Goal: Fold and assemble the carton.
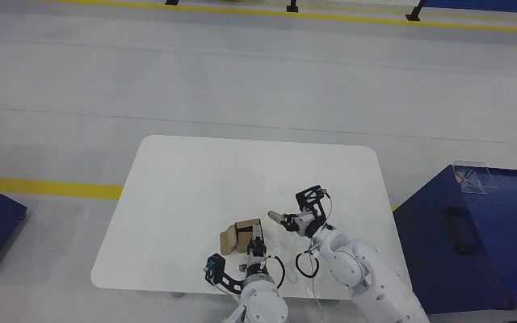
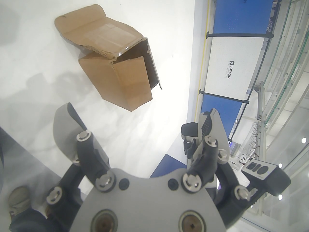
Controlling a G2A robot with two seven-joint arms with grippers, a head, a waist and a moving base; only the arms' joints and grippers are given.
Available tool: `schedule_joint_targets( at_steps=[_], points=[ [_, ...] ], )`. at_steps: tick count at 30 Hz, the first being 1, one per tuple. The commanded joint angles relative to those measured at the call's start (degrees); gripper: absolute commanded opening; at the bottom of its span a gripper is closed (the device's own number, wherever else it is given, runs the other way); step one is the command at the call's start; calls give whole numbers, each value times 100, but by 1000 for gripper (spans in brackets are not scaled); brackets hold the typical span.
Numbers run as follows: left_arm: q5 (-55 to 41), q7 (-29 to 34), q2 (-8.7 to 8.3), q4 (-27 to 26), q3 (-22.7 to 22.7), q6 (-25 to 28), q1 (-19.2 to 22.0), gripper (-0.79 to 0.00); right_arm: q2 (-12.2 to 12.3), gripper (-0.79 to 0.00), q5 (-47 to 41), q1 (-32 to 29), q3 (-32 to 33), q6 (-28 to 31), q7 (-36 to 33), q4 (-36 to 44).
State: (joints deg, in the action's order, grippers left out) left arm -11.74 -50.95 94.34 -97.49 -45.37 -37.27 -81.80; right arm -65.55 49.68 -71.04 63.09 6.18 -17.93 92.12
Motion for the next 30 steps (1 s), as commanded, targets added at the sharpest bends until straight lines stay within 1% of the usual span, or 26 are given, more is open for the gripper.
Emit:
schedule_joint_targets(
  at_steps=[1,7,8,9,11,13,15,16,19,22,26,30],
  points=[
    [0,0,0,0,0,0,0,0,0,0,0,0,0,0,0,1],
    [0,0,0,0,0,0,0,0,0,0,0,0,0,0,0,1],
    [21,23,-10,26,-101,188,0,0,-5,0,84,-6,6,-90,133,55],
    [135,101,-34,137,-216,507,-29,0,-25,0,282,-68,-50,-324,411,132],
    [-40,539,-80,129,-460,1345,-254,0,-84,0,524,-159,-300,-673,642,266],
    [30,816,-150,111,-749,1993,-502,0,-147,0,854,-130,-528,-1126,782,323],
    [-201,1044,-191,43,-1029,2824,-817,0,-226,0,978,-68,-799,-1387,815,324],
    [-204,1099,-208,62,-1143,3151,-922,0,-263,0,1021,3,-912,-1450,783,283],
    [-114,1318,-237,198,-1270,4029,-1134,0,-388,0,1269,238,-1249,-1815,751,47],
    [97,1424,-243,415,-1289,4557,-1175,0,-516,0,1293,478,-1515,-1993,661,-287],
    [111,1667,-227,632,-1240,4873,-1120,0,-664,0,1200,706,-1747,-2066,615,-663],
    [645,1459,-213,812,-1208,5072,-1020,0,-777,0,1149,817,-1898,-2044,645,-943]
  ],
)
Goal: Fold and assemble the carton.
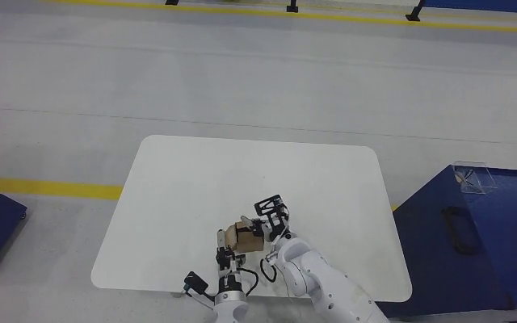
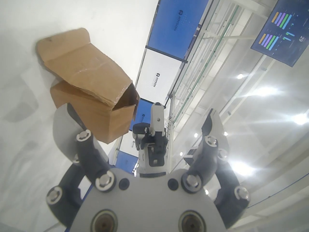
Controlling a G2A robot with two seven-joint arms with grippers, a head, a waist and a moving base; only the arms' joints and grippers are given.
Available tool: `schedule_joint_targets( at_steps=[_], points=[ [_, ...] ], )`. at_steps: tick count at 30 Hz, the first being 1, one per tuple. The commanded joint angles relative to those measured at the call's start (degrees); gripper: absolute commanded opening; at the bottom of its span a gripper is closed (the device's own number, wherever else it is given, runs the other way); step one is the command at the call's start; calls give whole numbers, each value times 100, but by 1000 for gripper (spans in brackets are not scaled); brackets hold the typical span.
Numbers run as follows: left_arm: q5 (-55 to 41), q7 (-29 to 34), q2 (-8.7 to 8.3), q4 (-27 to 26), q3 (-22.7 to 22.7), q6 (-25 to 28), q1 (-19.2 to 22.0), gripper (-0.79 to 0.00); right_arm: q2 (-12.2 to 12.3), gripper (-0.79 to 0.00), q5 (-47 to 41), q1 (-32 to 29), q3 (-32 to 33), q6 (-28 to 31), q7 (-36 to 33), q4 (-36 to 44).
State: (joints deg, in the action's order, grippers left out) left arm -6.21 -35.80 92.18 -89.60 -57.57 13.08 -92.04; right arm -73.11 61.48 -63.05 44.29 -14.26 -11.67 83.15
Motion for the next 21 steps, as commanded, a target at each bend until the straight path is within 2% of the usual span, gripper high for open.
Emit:
schedule_joint_targets(
  at_steps=[1,7,11,21],
  points=[
    [91,-56,3,22,12,36,4,0,-39,0,-51,34,-25,-11,56,-79],
    [113,-83,2,-2,-15,73,15,0,-38,0,-40,25,-26,7,63,-80],
    [21,-138,14,71,-114,19,12,0,-42,0,334,-56,-22,-39,107,-108],
    [-212,-454,151,838,-72,312,393,0,-186,0,756,1,-122,-268,50,-403]
  ],
)
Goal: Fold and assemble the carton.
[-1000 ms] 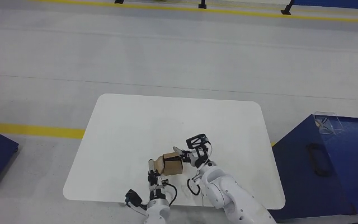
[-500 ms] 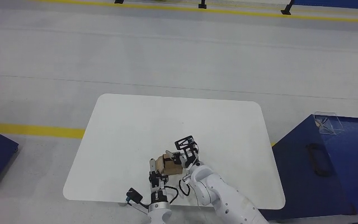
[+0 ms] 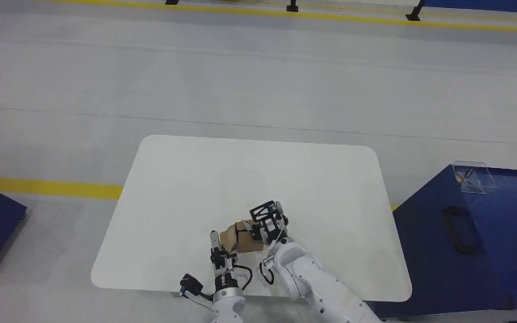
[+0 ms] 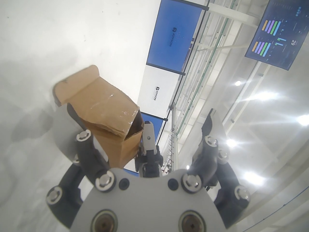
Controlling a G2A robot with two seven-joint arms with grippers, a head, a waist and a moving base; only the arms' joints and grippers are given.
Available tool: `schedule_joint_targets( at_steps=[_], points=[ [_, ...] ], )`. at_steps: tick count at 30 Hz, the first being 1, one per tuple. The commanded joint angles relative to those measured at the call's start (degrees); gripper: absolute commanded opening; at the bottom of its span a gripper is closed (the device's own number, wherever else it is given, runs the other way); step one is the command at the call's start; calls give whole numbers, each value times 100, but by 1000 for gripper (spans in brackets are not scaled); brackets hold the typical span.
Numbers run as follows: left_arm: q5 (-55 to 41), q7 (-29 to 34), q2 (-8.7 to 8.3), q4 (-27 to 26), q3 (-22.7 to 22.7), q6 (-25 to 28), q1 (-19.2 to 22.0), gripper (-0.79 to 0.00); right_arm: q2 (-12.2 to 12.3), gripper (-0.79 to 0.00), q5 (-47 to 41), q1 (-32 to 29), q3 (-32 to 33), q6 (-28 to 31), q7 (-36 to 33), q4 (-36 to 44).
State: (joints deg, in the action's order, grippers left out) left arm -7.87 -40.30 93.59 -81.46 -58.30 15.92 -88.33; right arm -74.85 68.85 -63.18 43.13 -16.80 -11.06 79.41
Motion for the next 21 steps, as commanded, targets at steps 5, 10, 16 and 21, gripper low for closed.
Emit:
schedule_joint_targets(
  at_steps=[5,10,16,21],
  points=[
    [-333,-27,70,136,-14,31,114,0,-94,0,47,91,-20,20,-41,-164],
    [-411,-96,110,259,-98,131,215,0,-160,0,110,133,-31,89,-92,-258],
    [-613,-52,157,403,-187,265,321,0,-225,0,202,144,-16,143,-115,-342],
    [-701,26,183,392,-273,635,309,0,-267,0,243,134,32,203,-122,-384]
  ],
)
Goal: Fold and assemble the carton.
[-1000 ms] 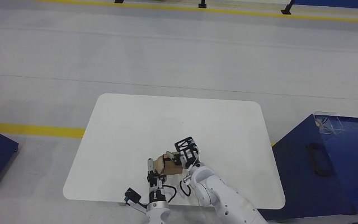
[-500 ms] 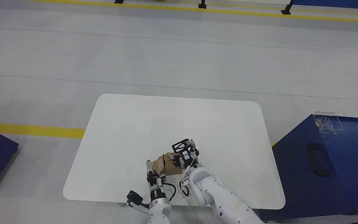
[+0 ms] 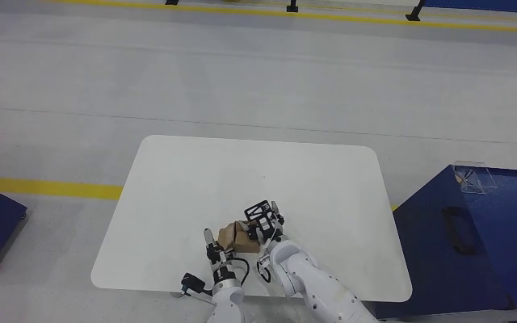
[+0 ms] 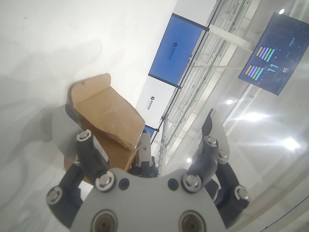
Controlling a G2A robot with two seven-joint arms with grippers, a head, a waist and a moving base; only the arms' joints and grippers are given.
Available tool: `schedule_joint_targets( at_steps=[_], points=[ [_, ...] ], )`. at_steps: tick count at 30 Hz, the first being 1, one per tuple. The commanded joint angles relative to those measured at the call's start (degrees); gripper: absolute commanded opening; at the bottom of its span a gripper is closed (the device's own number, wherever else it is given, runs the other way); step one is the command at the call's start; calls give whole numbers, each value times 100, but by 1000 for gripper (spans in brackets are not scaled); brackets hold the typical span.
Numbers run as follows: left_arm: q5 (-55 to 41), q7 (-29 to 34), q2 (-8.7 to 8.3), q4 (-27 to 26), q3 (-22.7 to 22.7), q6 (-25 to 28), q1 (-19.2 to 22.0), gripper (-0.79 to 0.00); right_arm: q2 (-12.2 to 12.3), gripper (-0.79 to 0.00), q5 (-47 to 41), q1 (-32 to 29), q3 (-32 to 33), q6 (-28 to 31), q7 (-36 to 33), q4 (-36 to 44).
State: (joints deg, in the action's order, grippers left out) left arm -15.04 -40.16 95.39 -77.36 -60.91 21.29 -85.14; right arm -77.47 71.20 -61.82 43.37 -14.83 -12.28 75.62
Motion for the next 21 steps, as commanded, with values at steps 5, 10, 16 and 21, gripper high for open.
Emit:
schedule_joint_targets(
  at_steps=[5,10,16,21],
  points=[
    [266,-59,17,-33,-83,491,-81,0,-38,0,73,-33,67,54,17,-14],
    [319,-90,49,86,-135,583,-13,0,-61,0,153,-90,129,96,30,8],
    [254,75,83,201,-214,1230,35,0,-85,0,255,-175,199,149,39,42],
    [392,347,90,280,-267,1610,41,0,-105,0,335,-231,259,181,39,66]
  ],
)
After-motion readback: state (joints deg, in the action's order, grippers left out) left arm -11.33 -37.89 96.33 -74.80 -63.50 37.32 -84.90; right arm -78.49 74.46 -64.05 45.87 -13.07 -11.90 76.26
